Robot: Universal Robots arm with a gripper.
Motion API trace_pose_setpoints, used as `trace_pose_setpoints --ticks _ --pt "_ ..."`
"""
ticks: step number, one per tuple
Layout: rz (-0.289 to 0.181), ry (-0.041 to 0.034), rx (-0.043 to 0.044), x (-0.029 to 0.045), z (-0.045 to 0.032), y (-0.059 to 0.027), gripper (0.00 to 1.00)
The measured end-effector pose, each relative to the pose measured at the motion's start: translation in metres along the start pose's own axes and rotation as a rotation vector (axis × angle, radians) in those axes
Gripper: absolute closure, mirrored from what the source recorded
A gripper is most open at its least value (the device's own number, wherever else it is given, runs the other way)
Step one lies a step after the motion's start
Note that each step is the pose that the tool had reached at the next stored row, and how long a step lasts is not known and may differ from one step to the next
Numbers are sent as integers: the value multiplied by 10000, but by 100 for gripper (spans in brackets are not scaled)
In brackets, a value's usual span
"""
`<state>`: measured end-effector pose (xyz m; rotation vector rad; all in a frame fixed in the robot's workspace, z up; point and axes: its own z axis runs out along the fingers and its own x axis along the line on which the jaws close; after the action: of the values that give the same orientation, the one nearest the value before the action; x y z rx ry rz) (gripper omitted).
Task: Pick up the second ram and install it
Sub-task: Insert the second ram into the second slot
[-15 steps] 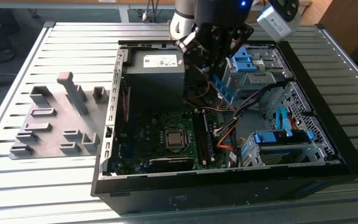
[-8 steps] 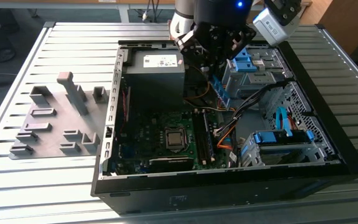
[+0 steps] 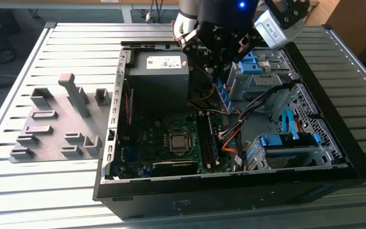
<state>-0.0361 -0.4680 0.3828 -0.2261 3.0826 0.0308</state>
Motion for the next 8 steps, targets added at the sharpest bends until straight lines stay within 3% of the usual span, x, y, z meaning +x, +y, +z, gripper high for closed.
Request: trace_pose_setpoints --ticks 8 --pt "1356 -21 71 0 14 0 86"
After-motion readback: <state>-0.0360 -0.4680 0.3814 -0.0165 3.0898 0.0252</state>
